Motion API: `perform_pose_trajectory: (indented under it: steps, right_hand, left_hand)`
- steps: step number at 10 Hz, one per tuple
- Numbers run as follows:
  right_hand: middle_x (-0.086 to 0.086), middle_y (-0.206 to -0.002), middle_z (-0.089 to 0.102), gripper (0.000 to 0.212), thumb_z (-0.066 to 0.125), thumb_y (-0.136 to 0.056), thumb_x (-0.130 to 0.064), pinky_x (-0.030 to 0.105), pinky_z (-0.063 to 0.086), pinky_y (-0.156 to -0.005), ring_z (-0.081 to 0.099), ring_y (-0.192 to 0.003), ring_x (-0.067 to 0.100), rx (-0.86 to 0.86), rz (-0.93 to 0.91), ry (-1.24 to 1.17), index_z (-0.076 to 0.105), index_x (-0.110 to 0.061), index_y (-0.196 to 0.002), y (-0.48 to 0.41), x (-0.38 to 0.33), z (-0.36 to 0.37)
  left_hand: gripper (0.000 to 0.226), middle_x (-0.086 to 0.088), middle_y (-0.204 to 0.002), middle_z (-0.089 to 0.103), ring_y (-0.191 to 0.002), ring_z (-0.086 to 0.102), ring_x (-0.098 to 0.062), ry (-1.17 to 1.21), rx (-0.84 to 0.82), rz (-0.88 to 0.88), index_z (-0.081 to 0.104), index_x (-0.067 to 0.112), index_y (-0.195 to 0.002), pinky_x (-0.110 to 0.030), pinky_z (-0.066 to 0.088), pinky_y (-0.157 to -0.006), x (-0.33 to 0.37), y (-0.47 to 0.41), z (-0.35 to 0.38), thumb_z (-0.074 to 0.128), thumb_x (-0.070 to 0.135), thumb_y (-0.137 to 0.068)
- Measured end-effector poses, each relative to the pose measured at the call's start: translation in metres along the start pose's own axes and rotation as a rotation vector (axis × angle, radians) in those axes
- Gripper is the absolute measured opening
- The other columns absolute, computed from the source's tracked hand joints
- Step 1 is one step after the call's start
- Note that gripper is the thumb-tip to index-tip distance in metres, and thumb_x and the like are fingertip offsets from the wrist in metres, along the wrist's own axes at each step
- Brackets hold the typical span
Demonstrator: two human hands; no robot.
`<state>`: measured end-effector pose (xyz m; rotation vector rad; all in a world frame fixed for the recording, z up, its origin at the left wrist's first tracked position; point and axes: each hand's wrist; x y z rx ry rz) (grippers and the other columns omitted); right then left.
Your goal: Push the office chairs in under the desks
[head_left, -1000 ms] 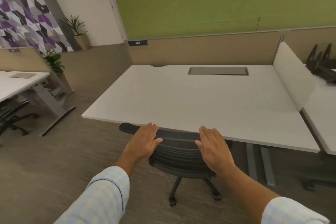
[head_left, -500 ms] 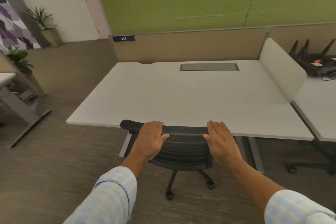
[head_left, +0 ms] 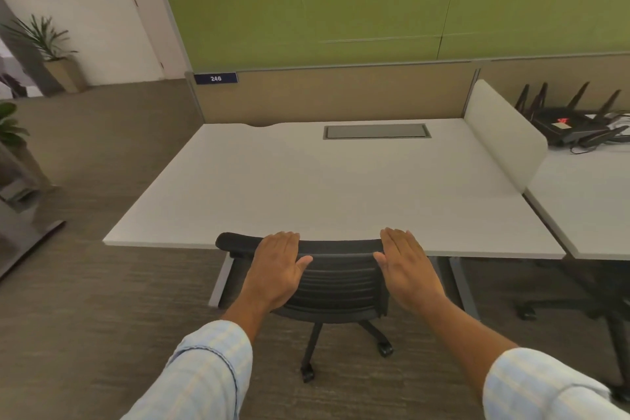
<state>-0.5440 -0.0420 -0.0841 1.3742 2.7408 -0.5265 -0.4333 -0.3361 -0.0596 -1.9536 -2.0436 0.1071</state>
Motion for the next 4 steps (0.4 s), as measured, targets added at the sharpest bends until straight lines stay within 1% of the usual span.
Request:
perform_pose_trajectory:
  steps: [1,2,3,4]
  right_hand:
    - [0.019,-0.16,0.047,0.083,0.002,-0.11,-0.06,0.04,0.013,-0.125,0.04,-0.149,0.035,-0.034,0.039,0.011,0.04,-0.003,-0.157,0.002,-0.006,-0.003]
    - [0.015,-0.164,0.042,0.087,-0.002,-0.107,-0.064,0.036,0.007,-0.124,0.036,-0.152,0.031,-0.043,0.052,0.01,0.035,-0.006,-0.16,0.0,-0.008,-0.008]
    - [0.009,-0.176,0.013,0.087,-0.003,-0.104,-0.069,0.03,-0.012,-0.121,0.012,-0.161,0.026,-0.101,0.061,-0.028,0.012,-0.012,-0.168,-0.001,-0.003,-0.011]
    - [0.005,-0.175,-0.02,0.085,-0.002,-0.103,-0.072,0.029,-0.024,-0.12,-0.016,-0.161,0.021,-0.094,0.07,-0.015,-0.014,-0.017,-0.167,-0.002,0.005,-0.008]
  left_hand:
    - [0.08,-0.009,-0.138,0.064,-0.129,0.057,-0.029,-0.033,-0.002,-0.068,0.054,0.011,-0.143,-0.048,0.042,-0.118,0.008,0.001,0.004,0.02,0.073,-0.105]
    - [0.089,-0.01,-0.148,0.06,-0.138,0.053,-0.032,-0.055,-0.057,-0.103,0.051,0.011,-0.149,-0.05,0.037,-0.123,0.016,-0.002,-0.002,0.013,0.077,-0.102]
    - [0.102,-0.011,-0.174,0.026,-0.162,0.021,-0.031,-0.061,-0.148,-0.125,0.024,0.013,-0.166,-0.05,0.016,-0.133,0.033,-0.006,-0.009,-0.003,0.081,-0.095]
    - [0.101,-0.007,-0.177,-0.006,-0.164,-0.008,-0.025,-0.112,-0.172,-0.069,-0.004,0.014,-0.168,-0.048,0.001,-0.134,0.044,-0.009,-0.007,-0.007,0.083,-0.094]
Point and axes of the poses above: each hand's wrist, its own y-axis away from the middle knuckle, its own z-axis out of the palm, x = y × z
